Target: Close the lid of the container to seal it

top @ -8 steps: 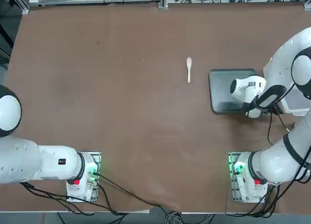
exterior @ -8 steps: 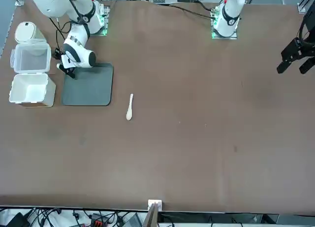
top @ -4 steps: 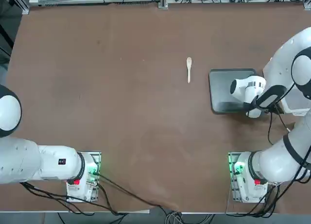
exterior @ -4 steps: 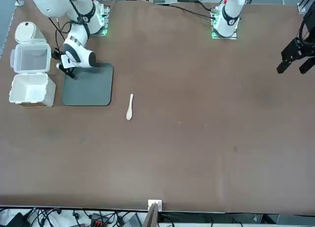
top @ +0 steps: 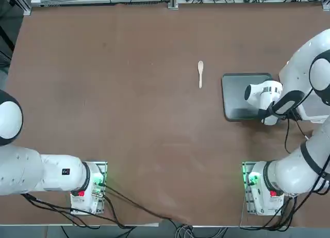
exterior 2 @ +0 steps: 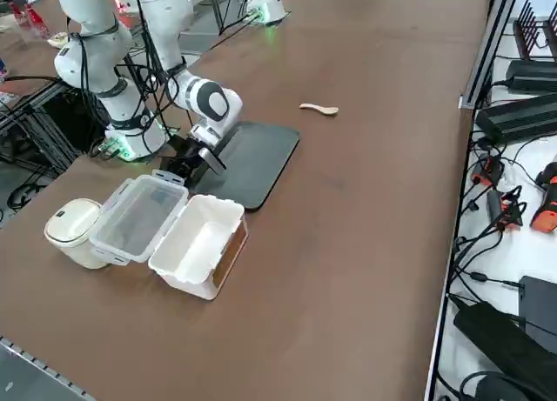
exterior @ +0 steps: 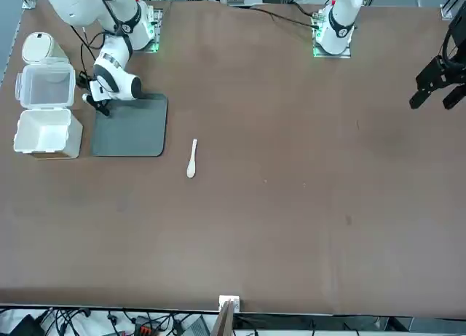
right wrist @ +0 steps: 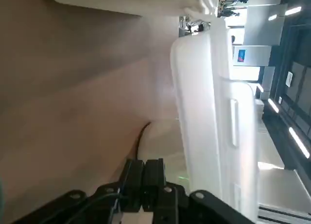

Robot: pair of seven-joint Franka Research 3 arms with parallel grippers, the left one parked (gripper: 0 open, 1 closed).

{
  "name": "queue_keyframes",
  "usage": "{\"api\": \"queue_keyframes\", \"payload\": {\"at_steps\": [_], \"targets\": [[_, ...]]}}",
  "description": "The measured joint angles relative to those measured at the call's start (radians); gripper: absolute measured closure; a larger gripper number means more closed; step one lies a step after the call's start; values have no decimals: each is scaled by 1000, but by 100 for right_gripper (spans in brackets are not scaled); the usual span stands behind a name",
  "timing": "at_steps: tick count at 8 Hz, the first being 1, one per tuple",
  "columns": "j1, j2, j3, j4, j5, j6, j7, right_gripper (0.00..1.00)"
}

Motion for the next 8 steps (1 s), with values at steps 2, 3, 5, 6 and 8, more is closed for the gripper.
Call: {"api": "queue_keyframes", "payload": {"at_steps": [2, 3, 5, 6, 8], "targets": [[0, 0, 0, 2, -4, -17, 0, 98], [0, 0, 0, 4, -6, -26, 0, 98], [0, -7, 0, 6, -10, -37, -7, 98], [0, -13, 0, 8, -10, -41, -20, 98], [-3, -33, 0, 13, -12, -46, -64, 98]]}}
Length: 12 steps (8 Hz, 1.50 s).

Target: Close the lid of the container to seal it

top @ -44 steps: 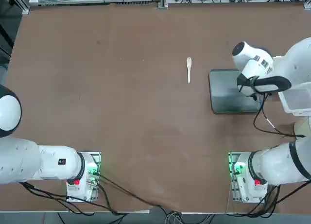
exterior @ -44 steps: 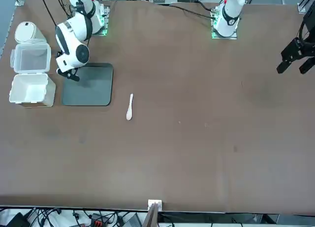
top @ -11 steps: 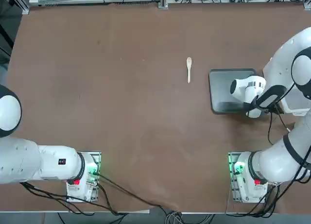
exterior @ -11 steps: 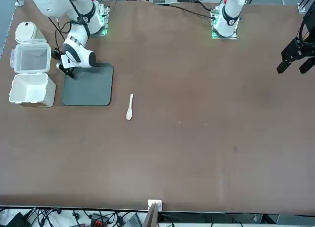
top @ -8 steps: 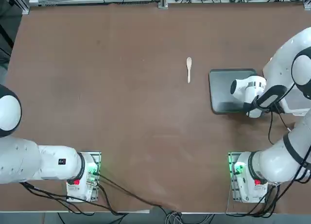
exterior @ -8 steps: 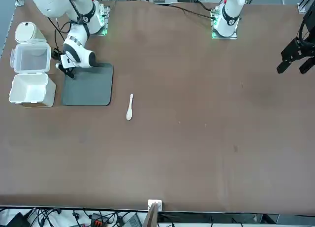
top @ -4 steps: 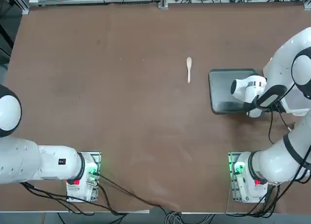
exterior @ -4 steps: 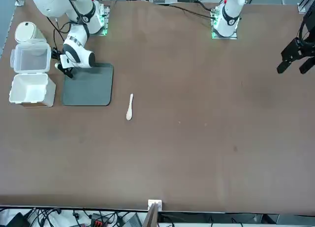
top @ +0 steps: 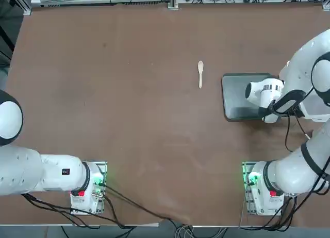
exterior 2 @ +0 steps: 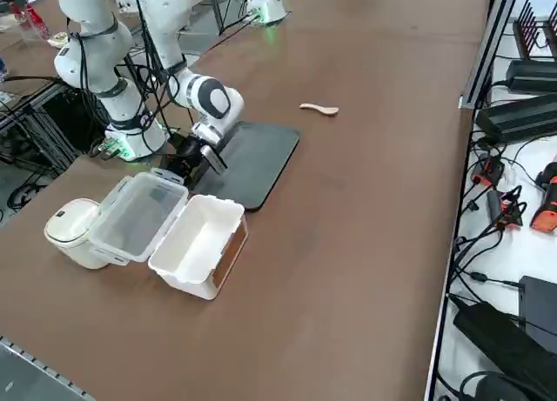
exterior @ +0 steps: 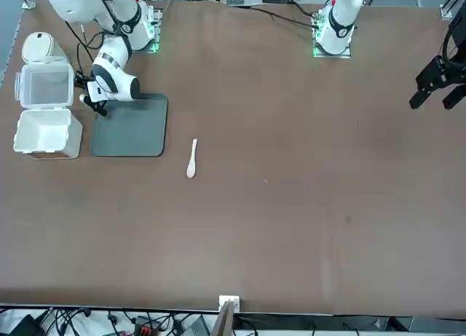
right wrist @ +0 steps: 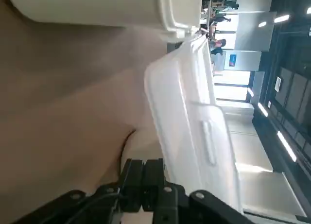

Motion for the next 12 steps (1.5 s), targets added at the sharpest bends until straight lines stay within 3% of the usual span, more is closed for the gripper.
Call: {"api": "queue_keyframes", "payload": {"at_steps": [6, 12], "targets": [[-31, -173, 1, 60, 10, -53, -345, 98], [-72, -187, -5, 256, 74, -70, -632, 98]]}}
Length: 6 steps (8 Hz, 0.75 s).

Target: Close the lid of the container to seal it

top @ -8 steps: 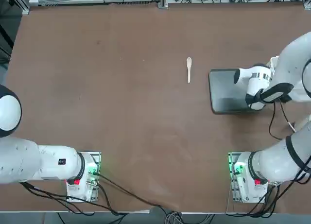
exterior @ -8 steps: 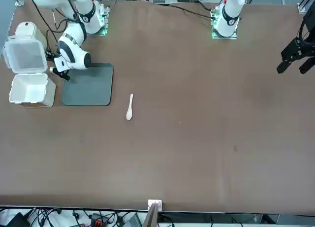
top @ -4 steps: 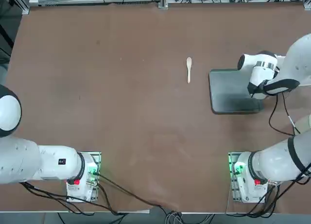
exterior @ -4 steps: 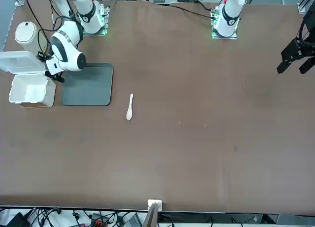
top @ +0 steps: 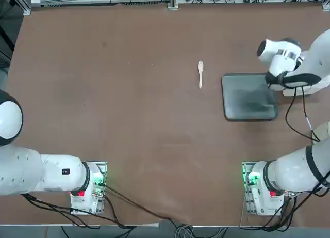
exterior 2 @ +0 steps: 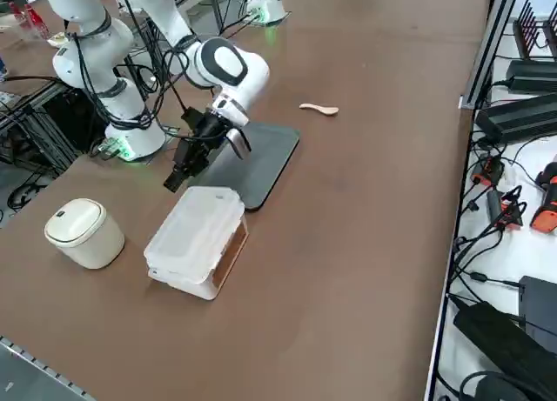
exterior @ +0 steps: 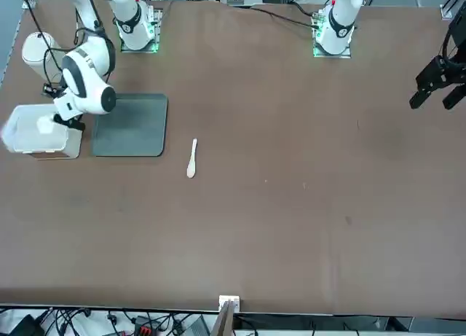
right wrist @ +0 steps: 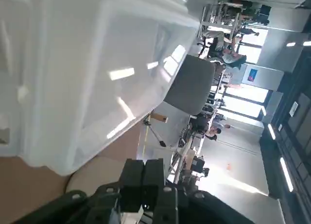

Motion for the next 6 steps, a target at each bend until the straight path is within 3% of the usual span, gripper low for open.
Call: {"api": "queue_keyframes", "payload": {"at_steps": [2, 4, 6], "targets": [[-11, -3, -2, 96, 81, -16, -125, 98], [-56, -10, -4, 242, 288, -21, -346, 98], [-154, -26, -8, 391, 503, 3, -550, 98]]}}
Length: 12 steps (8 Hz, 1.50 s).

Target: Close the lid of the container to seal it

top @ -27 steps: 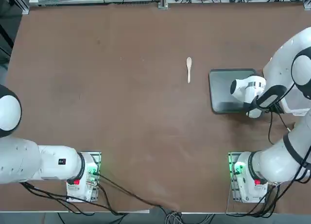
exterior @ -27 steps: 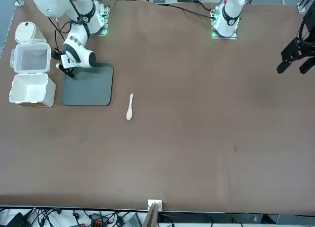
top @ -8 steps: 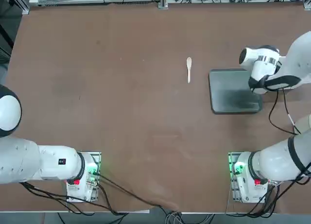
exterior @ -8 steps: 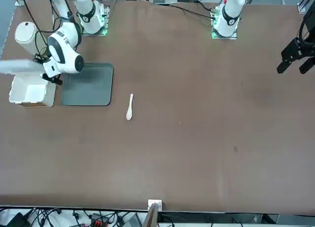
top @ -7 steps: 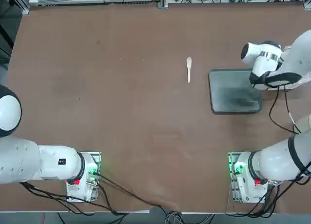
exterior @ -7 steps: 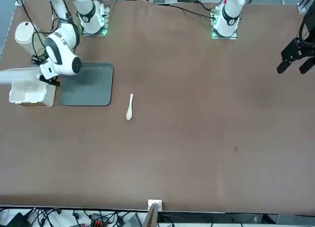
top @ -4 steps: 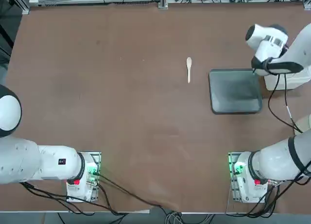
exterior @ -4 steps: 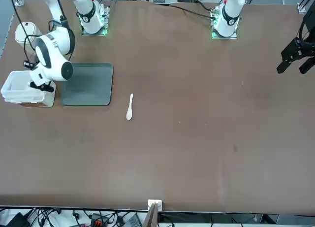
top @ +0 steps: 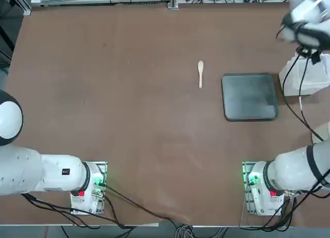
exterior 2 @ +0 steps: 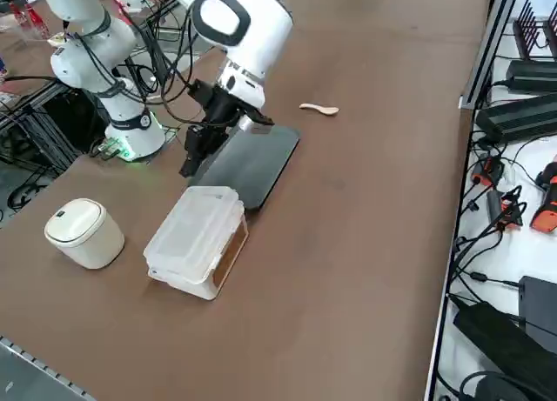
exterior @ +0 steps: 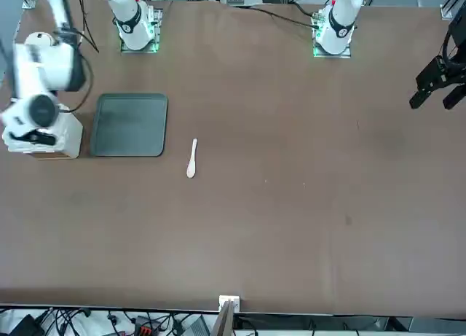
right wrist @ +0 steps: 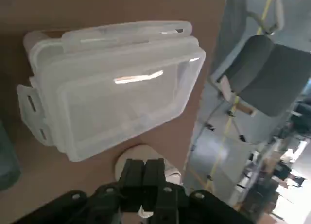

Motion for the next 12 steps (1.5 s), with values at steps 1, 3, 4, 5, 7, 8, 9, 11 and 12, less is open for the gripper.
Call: {"api": "queue_keyframes", "payload": {"at_steps": [1, 3, 4, 5, 7, 8, 9, 11, 12], "targets": [[-48, -15, -1, 22, 71, 56, -44, 98], [-112, -40, -2, 0, 115, 191, -101, 98], [-140, -53, -2, -36, 126, 271, -133, 98], [-171, -66, -2, -85, 134, 350, -164, 98], [-239, -76, -4, -175, 135, 528, -239, 98], [-260, -72, -4, -203, 135, 586, -258, 98], [-266, -67, -4, -226, 136, 637, -264, 98], [-272, -47, -4, -259, 137, 711, -264, 98], [-276, -41, -4, -261, 137, 724, -264, 98]]}}
